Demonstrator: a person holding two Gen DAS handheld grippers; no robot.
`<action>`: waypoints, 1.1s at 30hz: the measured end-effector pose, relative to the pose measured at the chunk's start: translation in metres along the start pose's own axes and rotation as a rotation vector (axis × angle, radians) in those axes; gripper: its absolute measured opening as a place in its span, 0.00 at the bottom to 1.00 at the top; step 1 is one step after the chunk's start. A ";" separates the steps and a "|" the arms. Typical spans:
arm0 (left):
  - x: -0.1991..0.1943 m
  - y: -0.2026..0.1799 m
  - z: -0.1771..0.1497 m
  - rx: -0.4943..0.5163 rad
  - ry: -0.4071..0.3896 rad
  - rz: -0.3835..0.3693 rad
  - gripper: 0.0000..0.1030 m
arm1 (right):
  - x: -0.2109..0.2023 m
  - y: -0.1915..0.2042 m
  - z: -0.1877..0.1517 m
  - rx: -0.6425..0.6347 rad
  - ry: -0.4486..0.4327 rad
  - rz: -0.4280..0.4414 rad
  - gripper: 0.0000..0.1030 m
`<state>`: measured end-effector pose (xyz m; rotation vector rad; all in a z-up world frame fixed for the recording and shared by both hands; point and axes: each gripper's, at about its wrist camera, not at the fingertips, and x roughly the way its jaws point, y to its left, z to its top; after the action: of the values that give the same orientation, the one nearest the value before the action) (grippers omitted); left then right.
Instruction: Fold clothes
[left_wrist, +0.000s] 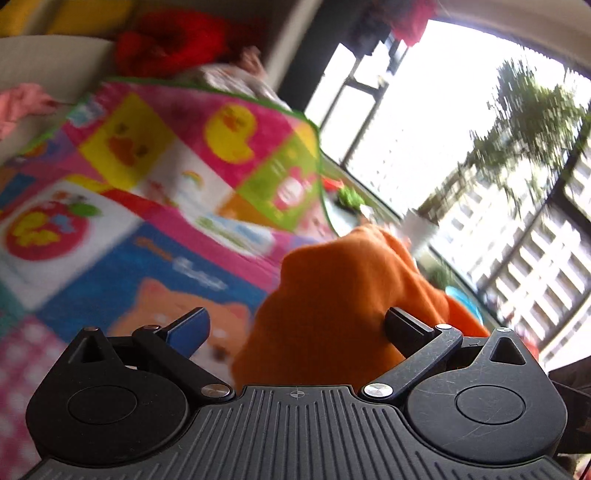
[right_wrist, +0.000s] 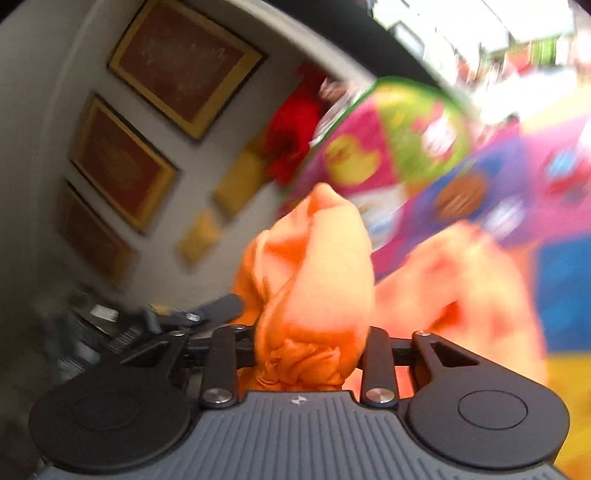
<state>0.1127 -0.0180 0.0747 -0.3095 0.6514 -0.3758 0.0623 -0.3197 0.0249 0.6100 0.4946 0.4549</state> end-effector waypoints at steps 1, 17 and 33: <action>0.010 -0.008 -0.002 0.016 0.021 0.003 1.00 | -0.002 -0.002 -0.001 -0.048 -0.011 -0.070 0.35; 0.026 -0.001 -0.024 0.050 0.063 0.087 1.00 | -0.022 0.000 -0.015 -0.273 0.062 -0.171 0.81; -0.001 0.002 -0.029 -0.014 0.027 0.015 1.00 | -0.011 0.016 -0.044 -0.638 0.139 -0.467 0.96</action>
<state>0.0943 -0.0206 0.0526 -0.3132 0.6825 -0.3620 0.0249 -0.2954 0.0074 -0.1567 0.5684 0.1873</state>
